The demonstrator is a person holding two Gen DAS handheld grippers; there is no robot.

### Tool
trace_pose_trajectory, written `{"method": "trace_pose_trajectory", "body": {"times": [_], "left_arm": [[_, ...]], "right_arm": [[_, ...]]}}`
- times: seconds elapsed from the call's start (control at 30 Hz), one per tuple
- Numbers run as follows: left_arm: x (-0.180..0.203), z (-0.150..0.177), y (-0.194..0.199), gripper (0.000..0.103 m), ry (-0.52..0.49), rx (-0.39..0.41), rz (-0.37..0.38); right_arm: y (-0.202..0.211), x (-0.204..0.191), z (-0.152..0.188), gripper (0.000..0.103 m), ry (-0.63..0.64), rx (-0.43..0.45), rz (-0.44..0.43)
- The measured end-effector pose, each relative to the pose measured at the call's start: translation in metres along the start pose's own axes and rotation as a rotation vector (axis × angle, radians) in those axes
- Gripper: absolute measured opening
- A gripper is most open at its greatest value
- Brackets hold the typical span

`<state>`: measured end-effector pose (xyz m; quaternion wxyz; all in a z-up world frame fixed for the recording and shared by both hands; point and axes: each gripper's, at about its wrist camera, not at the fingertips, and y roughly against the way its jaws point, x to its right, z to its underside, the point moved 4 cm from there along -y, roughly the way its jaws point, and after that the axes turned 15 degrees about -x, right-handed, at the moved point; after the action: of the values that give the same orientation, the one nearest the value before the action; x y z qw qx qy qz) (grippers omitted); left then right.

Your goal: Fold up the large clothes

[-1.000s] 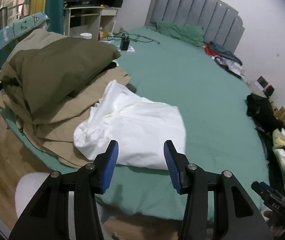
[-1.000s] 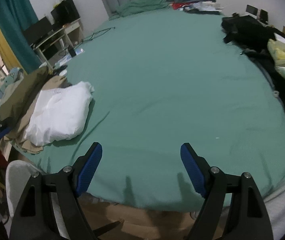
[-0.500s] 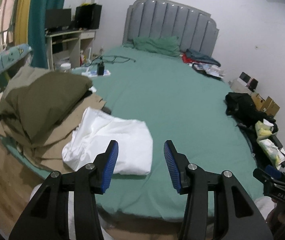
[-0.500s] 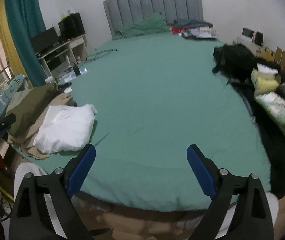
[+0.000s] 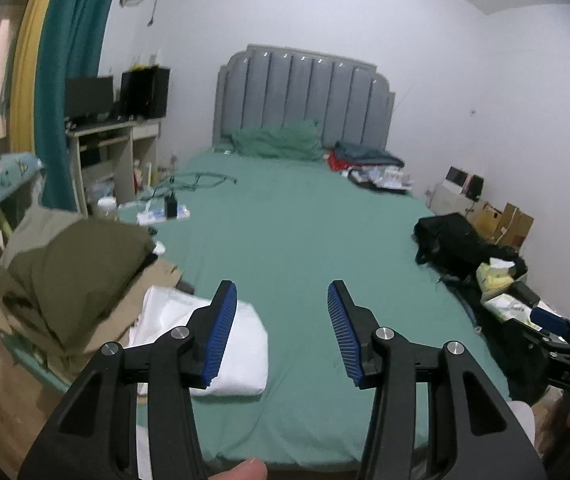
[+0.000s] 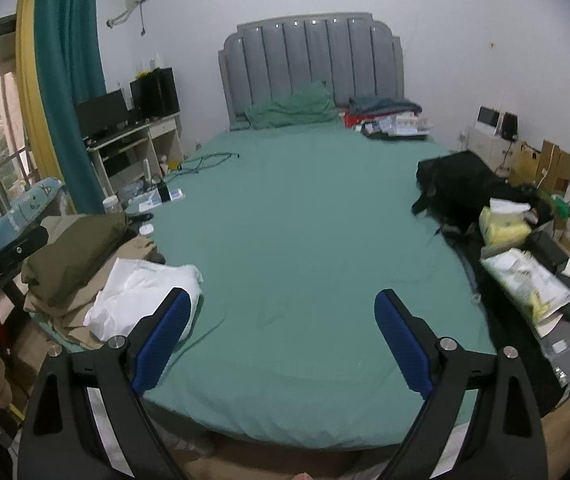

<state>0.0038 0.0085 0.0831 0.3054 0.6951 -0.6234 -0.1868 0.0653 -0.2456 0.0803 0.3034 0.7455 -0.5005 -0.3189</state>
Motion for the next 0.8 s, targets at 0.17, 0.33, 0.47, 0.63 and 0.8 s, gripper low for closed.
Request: {"method": "trace_pose_trajectory", "body": {"times": [0.17, 0.33, 0.47, 0.63, 0.8], "left_arm": [[0.006, -0.005, 0.015, 0.062, -0.014, 0.066, 0.004], [0.006, -0.006, 0.026, 0.066, -0.016, 0.118, -0.008], [0.003, -0.004, 0.027, 0.068, -0.012, 0.134, -0.012], [0.004, 0.002, 0.016, 0.073, -0.04, 0.09, -0.021], [0.0, 0.008, 0.006, 0.073, -0.02, 0.058, 0.001]], "right_arm": [[0.018, -0.003, -0.006, 0.093, 0.02, 0.045, 0.017], [0.035, -0.005, -0.008, 0.093, 0.037, 0.092, 0.047], [0.039, -0.008, -0.008, 0.093, 0.051, 0.127, 0.057], [0.028, -0.008, -0.005, 0.093, 0.05, 0.1, 0.054], [0.016, -0.01, -0.002, 0.093, 0.049, 0.07, 0.047]]}}
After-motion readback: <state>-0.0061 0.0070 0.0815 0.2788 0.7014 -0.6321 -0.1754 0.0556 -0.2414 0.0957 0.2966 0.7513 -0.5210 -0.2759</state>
